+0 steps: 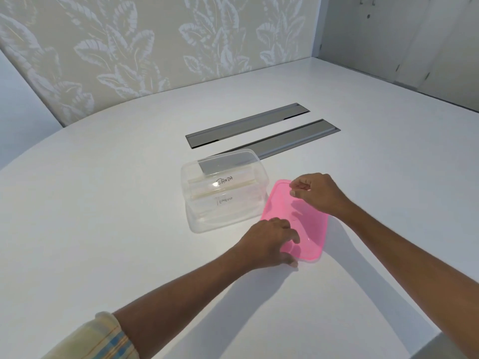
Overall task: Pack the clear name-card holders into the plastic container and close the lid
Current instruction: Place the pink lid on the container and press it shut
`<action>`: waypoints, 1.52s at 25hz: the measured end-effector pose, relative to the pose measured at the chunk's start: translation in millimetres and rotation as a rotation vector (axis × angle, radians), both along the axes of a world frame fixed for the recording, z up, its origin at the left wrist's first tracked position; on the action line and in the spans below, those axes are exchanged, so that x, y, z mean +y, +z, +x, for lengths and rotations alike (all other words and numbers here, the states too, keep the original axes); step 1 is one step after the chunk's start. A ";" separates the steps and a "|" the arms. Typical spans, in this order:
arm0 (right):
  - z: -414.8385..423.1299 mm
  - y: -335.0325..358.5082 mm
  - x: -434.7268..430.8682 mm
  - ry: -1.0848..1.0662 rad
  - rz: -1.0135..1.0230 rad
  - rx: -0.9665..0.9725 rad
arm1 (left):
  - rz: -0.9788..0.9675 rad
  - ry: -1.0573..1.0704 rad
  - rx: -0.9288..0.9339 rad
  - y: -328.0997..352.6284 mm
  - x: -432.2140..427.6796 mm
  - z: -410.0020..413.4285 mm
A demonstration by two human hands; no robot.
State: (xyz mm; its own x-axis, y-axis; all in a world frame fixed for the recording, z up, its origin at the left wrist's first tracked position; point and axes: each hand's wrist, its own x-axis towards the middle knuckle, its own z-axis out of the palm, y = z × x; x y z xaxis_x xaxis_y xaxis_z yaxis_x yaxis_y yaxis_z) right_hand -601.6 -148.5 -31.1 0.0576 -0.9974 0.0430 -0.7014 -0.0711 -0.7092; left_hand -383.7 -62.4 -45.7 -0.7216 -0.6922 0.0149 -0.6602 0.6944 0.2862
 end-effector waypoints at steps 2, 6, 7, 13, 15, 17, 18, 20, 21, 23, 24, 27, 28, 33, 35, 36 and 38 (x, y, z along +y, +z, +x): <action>-5.8 -7.6 6.7 0.024 0.088 0.075 | 0.008 0.008 0.002 -8.4 5.8 -4.8; -8.8 -16.1 15.3 0.074 0.155 0.211 | 0.005 0.025 0.038 -12.1 8.9 -10.3; -8.3 -17.0 16.3 0.072 0.154 0.214 | 0.003 0.013 0.040 -11.7 9.9 -10.4; -7.6 -15.6 17.0 0.083 0.158 0.231 | -0.081 -0.046 0.071 -7.4 19.3 -9.8; -10.2 -12.5 16.3 0.091 0.167 0.213 | -0.109 -0.037 0.097 -1.5 20.8 -10.1; -12.8 -7.6 16.4 0.089 0.168 0.184 | -0.142 -0.022 0.138 5.8 22.7 -11.1; -14.0 -4.8 16.3 0.073 0.166 0.164 | -0.161 -0.010 0.164 9.4 23.8 -12.6; -16.6 1.4 16.1 0.010 0.154 0.104 | -0.197 0.025 0.219 17.5 25.3 -16.3; -18.3 4.6 16.4 -0.024 0.140 0.073 | -0.213 0.049 0.257 22.1 25.4 -18.3; -22.3 11.1 16.9 -0.088 0.086 0.034 | -0.243 0.106 0.335 31.8 24.8 -20.8; -25.2 14.1 17.6 -0.126 0.052 0.013 | -0.259 0.131 0.370 36.6 24.0 -21.0; -35.8 23.7 20.6 -0.258 -0.037 -0.078 | -0.277 0.185 0.474 50.4 22.5 -20.6; -39.8 26.3 21.0 -0.295 -0.058 -0.102 | -0.260 0.203 0.513 56.0 22.1 -20.5; -58.1 35.6 19.8 -0.435 -0.076 -0.383 | -0.064 0.334 0.844 82.9 15.2 -12.6; -57.4 38.9 20.5 -0.425 -0.051 -0.511 | 0.071 0.442 0.947 91.2 12.4 -7.3; -55.9 40.3 20.7 -0.414 -0.050 -0.554 | 0.126 0.476 0.991 94.2 11.5 -4.6; -50.9 43.6 21.0 -0.390 -0.048 -0.635 | 0.176 0.531 1.067 98.2 10.0 1.4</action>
State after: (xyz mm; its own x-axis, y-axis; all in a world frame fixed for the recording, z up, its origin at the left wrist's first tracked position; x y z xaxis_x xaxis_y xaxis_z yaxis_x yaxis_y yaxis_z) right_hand -652.5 -127.5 12.4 -0.3507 -0.9365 -0.0055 -0.1383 0.0576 -0.9887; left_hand -382.3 -52.4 52.5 -0.0282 -0.9515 0.3063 -0.2249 0.3046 0.9256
